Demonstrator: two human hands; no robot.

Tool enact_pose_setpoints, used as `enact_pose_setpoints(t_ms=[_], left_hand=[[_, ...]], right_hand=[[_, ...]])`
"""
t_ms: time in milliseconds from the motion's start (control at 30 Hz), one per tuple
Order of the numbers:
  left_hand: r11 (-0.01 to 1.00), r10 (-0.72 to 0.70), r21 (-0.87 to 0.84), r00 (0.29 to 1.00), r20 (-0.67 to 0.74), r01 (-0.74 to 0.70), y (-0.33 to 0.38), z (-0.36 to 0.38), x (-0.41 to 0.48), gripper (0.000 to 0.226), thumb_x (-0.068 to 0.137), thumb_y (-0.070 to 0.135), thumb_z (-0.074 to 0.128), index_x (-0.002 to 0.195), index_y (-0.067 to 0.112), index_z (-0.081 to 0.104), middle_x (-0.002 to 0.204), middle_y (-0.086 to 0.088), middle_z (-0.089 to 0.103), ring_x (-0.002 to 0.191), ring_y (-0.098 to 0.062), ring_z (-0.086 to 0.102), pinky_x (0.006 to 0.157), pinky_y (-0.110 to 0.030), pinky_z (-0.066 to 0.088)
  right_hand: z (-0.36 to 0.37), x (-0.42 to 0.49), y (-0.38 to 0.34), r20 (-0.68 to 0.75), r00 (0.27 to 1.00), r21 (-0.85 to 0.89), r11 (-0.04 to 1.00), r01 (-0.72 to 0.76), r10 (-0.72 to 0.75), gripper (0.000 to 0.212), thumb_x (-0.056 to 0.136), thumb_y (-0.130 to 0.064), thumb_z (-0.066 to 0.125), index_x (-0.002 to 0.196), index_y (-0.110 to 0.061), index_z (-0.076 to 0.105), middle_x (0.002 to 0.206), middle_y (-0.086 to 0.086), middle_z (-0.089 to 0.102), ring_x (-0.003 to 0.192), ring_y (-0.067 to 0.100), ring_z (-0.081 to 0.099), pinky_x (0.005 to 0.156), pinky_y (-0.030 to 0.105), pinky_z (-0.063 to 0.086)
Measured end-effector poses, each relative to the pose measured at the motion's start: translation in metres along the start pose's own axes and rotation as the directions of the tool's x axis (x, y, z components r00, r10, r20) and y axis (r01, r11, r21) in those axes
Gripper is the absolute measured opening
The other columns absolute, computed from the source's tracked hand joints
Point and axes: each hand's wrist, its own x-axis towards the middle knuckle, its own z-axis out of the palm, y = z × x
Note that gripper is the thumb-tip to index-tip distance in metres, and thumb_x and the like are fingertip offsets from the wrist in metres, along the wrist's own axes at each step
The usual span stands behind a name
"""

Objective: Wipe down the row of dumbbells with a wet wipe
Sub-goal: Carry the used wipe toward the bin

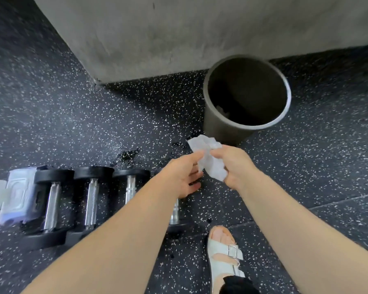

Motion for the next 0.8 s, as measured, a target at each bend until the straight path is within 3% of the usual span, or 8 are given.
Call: enact_pose_setpoints(t_ms=[100, 233, 300, 400, 500, 567, 700, 800], left_hand=[[0.991, 0.119, -0.057, 0.990, -0.071, -0.123, 0.013, 0.020, -0.026, 0.011, 0.085, 0.020, 0.070, 0.095, 0.016, 0.068, 0.100, -0.004, 0.072, 0.095, -0.022, 0.066, 0.086, -0.039, 0.052], [0.896, 0.444, 0.069, 0.881, -0.161, -0.439, 0.032, 0.042, -0.057, 0.016, 0.081, -0.001, 0.069, 0.080, 0.014, 0.066, 0.084, -0.006, 0.071, 0.085, -0.024, 0.068, 0.081, -0.036, 0.057], [0.712, 0.667, 0.379, 0.737, -0.106, -0.590, 0.036, 0.052, -0.078, 0.020, 0.081, -0.001, 0.068, 0.076, 0.018, 0.068, 0.074, 0.002, 0.067, 0.071, -0.014, 0.062, 0.064, -0.023, 0.052], [0.323, 0.812, 0.699, 0.567, 0.142, -0.638, 0.031, 0.067, -0.101, 0.019, 0.083, 0.006, 0.065, 0.088, 0.021, 0.075, 0.084, 0.008, 0.072, 0.075, -0.008, 0.062, 0.075, -0.025, 0.053], [-0.011, 0.776, 0.818, 0.512, 0.369, -0.574, 0.026, 0.081, -0.109, 0.041, 0.084, 0.009, 0.051, 0.118, 0.023, 0.069, 0.121, 0.004, 0.067, 0.115, -0.016, 0.058, 0.103, -0.034, 0.043], [-0.127, 0.720, 0.845, 0.537, 0.439, -0.520, 0.029, 0.088, -0.111, 0.055, 0.083, 0.005, 0.050, 0.133, 0.026, 0.058, 0.141, 0.007, 0.052, 0.133, -0.015, 0.040, 0.113, -0.036, 0.028], [-0.076, 0.808, 0.808, 0.439, 0.394, -0.584, 0.053, 0.098, -0.106, 0.052, 0.076, 0.013, 0.049, 0.120, 0.032, 0.067, 0.130, 0.011, 0.061, 0.125, -0.015, 0.050, 0.109, -0.044, 0.035], [0.007, 0.906, 0.829, 0.355, 0.231, -0.558, 0.080, 0.102, -0.102, 0.047, 0.081, 0.007, 0.052, 0.119, 0.029, 0.068, 0.131, 0.009, 0.061, 0.126, -0.015, 0.051, 0.111, -0.045, 0.033]], right_hand=[[-0.015, -0.034, -0.022, 0.116, 0.993, -0.067, 0.998, -0.004, 0.012, 0.032, 0.086, -0.006, 0.061, 0.118, -0.003, 0.060, 0.099, 0.014, 0.069, 0.080, 0.025, 0.066, 0.066, 0.033, 0.054], [-0.038, -0.064, -0.045, 0.064, 0.995, -0.218, 0.972, 0.085, -0.073, 0.031, 0.081, -0.027, 0.074, 0.097, -0.001, 0.068, 0.089, 0.012, 0.072, 0.072, 0.020, 0.067, 0.052, 0.024, 0.055], [-0.047, -0.073, -0.056, -0.010, 0.994, -0.201, 0.974, 0.103, -0.107, 0.026, 0.081, -0.023, 0.074, 0.090, 0.001, 0.069, 0.082, 0.012, 0.070, 0.063, 0.018, 0.064, 0.045, 0.019, 0.051], [-0.056, -0.086, -0.075, -0.041, 0.996, 0.014, 0.997, 0.079, -0.078, 0.015, 0.084, -0.011, 0.069, 0.094, 0.000, 0.069, 0.073, 0.010, 0.069, 0.057, 0.018, 0.065, 0.048, 0.024, 0.054], [-0.062, -0.097, -0.091, 0.092, 0.994, 0.323, 0.946, 0.032, -0.065, 0.021, 0.095, -0.015, 0.053, 0.102, 0.002, 0.062, 0.089, 0.015, 0.067, 0.078, 0.026, 0.066, 0.071, 0.037, 0.057], [-0.063, -0.097, -0.096, 0.131, 0.978, 0.346, 0.932, 0.107, -0.160, 0.027, 0.097, -0.013, 0.050, 0.110, 0.008, 0.060, 0.095, 0.018, 0.064, 0.089, 0.027, 0.062, 0.085, 0.037, 0.052], [-0.057, -0.087, -0.109, -0.013, 0.903, 0.143, 0.893, 0.427, -0.429, 0.022, 0.089, -0.002, 0.057, 0.108, 0.000, 0.069, 0.096, 0.012, 0.068, 0.092, 0.025, 0.064, 0.075, 0.027, 0.052], [-0.053, -0.077, -0.123, -0.129, 0.614, -0.423, 0.603, 0.677, -0.779, 0.033, 0.089, 0.001, 0.049, 0.116, -0.007, 0.067, 0.114, 0.006, 0.067, 0.110, 0.019, 0.059, 0.095, 0.026, 0.046]])
